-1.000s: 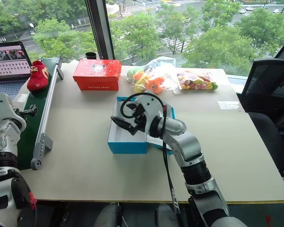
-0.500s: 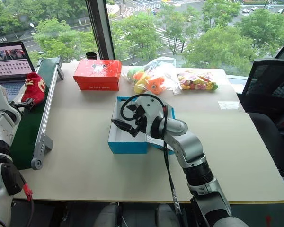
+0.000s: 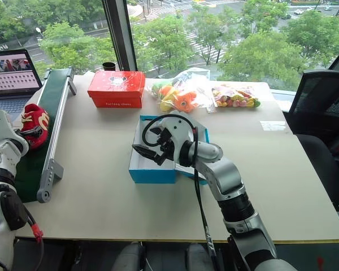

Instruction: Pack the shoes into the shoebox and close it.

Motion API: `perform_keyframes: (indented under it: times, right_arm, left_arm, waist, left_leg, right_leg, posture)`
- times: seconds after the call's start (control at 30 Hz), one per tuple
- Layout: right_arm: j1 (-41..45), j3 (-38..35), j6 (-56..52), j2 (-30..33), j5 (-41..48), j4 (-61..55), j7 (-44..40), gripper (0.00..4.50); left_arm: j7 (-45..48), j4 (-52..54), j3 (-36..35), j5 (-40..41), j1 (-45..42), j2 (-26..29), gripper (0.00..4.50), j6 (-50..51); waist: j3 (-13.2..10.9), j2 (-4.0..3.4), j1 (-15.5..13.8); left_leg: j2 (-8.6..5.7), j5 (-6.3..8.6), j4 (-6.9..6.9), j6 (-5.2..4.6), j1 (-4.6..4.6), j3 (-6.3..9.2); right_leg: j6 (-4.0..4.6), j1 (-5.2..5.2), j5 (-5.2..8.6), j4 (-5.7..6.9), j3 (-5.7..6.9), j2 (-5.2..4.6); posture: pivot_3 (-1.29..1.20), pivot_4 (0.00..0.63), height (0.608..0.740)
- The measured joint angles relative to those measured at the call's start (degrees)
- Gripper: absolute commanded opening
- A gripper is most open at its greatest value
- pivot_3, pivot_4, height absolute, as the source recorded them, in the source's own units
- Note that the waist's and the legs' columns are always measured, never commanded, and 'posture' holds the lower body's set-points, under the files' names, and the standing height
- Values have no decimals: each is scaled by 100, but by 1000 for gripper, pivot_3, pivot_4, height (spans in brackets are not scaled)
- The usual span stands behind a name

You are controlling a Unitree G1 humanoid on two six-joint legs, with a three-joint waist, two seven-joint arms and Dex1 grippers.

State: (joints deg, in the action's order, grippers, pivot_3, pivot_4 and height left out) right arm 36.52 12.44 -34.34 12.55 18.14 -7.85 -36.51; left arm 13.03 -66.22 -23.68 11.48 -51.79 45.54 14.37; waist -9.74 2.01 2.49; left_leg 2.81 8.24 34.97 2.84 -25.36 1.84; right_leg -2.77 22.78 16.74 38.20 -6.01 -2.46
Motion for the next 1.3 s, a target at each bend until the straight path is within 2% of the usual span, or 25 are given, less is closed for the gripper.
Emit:
perform_keyframes:
  times: [0.2,0.27,0.37,0.53,0.63,0.77,0.87,1.0,1.13,1.3]
  right_arm:
    - [0,0,0,47,-10,-1,-1,4500]
    - [0,0,0,55,-10,-1,1,4500]
    - [0,0,0,70,-10,-3,4,4500]
    - [0,-2,-2,101,-7,-7,24,4500]
    - [0,-155,-58,56,92,43,68,4500]
    - [234,-1312,-707,-540,984,650,586,4500]
    - [394,-2293,-1280,-772,1926,1070,914,4500]
    - [526,-3311,-1775,-1116,3039,1420,1386,4500]
    - [755,-3617,-2013,-1226,3759,1355,1768,4500]
    - [754,-3749,-2022,-1315,4106,1339,2143,4500]
  left_arm:
    - [77,4,-28,95,0,-23,1310,0]
    - [66,7,-38,123,0,-49,763,0]
    - [70,38,-60,193,0,-92,304,0]
    - [77,371,-95,277,-1,-305,304,0]
    - [314,1263,-33,507,-20,-652,304,240]
    - [871,3362,455,1057,-45,-1318,304,1156]
    - [960,4692,869,1375,-50,-1730,304,1943]
    - [917,5654,1348,1618,-48,-2313,304,2657]
    - [609,6180,1620,1829,-86,-2944,304,3237]
    - [379,6570,1626,1998,-184,-3238,304,3574]
  waist:
    - [0,0,0]
    - [0,0,-6]
    - [0,0,-29]
    - [0,5,-66]
    - [0,7,-102]
    - [0,7,-173]
    - [0,7,-149]
    - [-2,4,-91]
    - [-3,3,29]
    - [-3,2,70]
  left_leg:
    - [0,-4,1,4,4,0]
    - [0,-5,1,4,4,0]
    - [0,-8,1,9,4,1]
    - [0,-13,3,16,-7,6]
    - [0,-16,13,22,-41,21]
    - [-2,-25,23,36,-65,46]
    - [-3,-25,18,35,-62,50]
    - [-3,-27,16,35,-62,53]
    - [-4,-29,16,31,-55,56]
    - [-6,-31,16,28,-53,57]
  right_leg:
    - [0,1,0,15,0,0]
    - [0,5,0,22,0,1]
    - [0,7,1,26,2,1]
    - [0,10,0,24,8,0]
    - [2,31,-1,28,25,0]
    - [13,36,-8,31,47,-2]
    - [13,36,-8,36,48,-2]
    - [14,41,-8,40,46,-1]
    - [13,41,-8,51,47,1]
    - [13,39,-7,53,45,1]
  posture:
    - [0,150,739]
    - [0,150,739]
    - [0,150,739]
    - [0,150,739]
    - [0,150,739]
    - [0,150,739]
    - [0,150,739]
    - [0,150,739]
    - [0,150,739]
    - [0,150,739]
